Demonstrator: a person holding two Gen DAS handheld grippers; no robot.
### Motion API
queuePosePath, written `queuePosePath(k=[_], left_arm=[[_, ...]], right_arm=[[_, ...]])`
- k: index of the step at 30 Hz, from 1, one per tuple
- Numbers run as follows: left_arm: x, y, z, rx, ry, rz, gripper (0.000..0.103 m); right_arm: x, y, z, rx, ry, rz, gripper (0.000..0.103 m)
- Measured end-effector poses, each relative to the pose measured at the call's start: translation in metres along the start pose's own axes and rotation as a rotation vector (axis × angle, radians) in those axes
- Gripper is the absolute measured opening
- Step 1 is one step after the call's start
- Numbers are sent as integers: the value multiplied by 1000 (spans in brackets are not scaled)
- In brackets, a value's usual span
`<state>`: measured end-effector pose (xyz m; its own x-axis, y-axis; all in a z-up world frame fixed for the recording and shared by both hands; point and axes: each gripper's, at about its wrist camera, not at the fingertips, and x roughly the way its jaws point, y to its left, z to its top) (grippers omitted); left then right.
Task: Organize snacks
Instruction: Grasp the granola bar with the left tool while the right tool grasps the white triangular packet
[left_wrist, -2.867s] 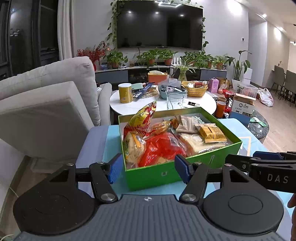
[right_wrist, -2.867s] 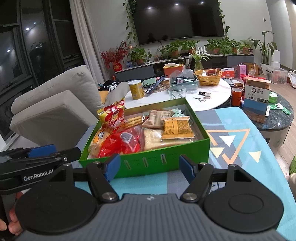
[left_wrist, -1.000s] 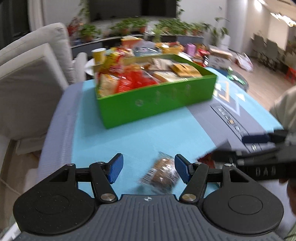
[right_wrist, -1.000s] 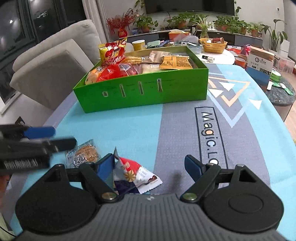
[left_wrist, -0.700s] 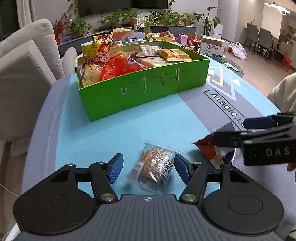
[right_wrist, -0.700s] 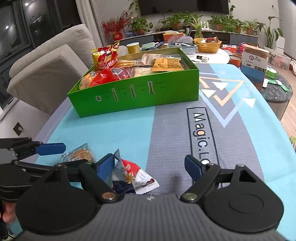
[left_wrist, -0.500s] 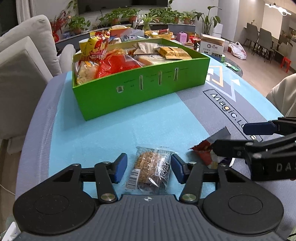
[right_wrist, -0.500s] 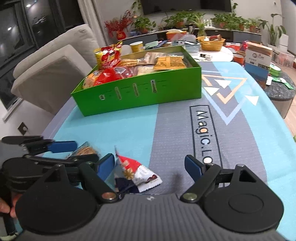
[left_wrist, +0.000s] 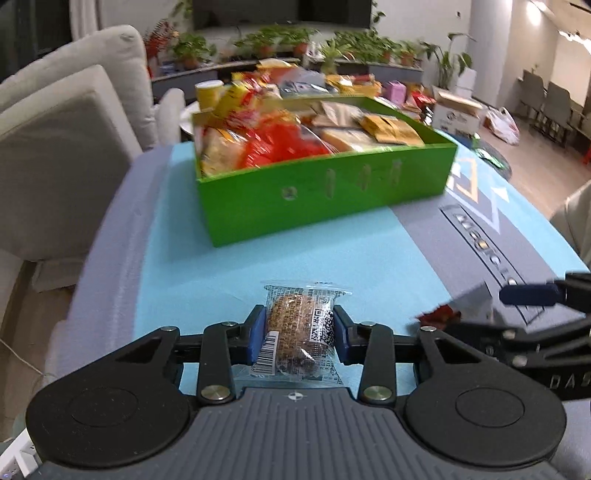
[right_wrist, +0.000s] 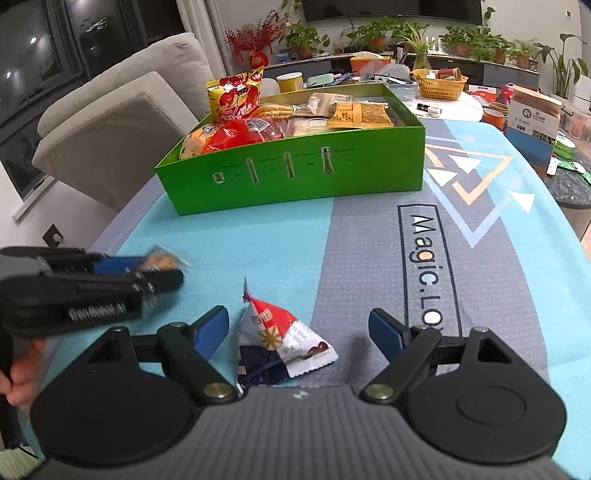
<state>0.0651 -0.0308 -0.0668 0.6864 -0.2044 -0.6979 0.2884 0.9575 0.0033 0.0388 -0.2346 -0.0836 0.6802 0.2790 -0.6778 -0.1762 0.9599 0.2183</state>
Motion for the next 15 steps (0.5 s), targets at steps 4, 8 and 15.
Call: queuePosePath(k=[4, 8, 15], left_arm=[[-8, 3, 3, -11, -22, 10, 35], [-15, 1, 4, -16, -39, 3, 35], [-22, -3, 6, -9, -61, -1, 35]], right_arm=[[3, 2, -4, 2, 15, 11, 62], [3, 7, -7, -12, 21, 9, 62], [3, 8, -7, -18, 20, 7, 62]])
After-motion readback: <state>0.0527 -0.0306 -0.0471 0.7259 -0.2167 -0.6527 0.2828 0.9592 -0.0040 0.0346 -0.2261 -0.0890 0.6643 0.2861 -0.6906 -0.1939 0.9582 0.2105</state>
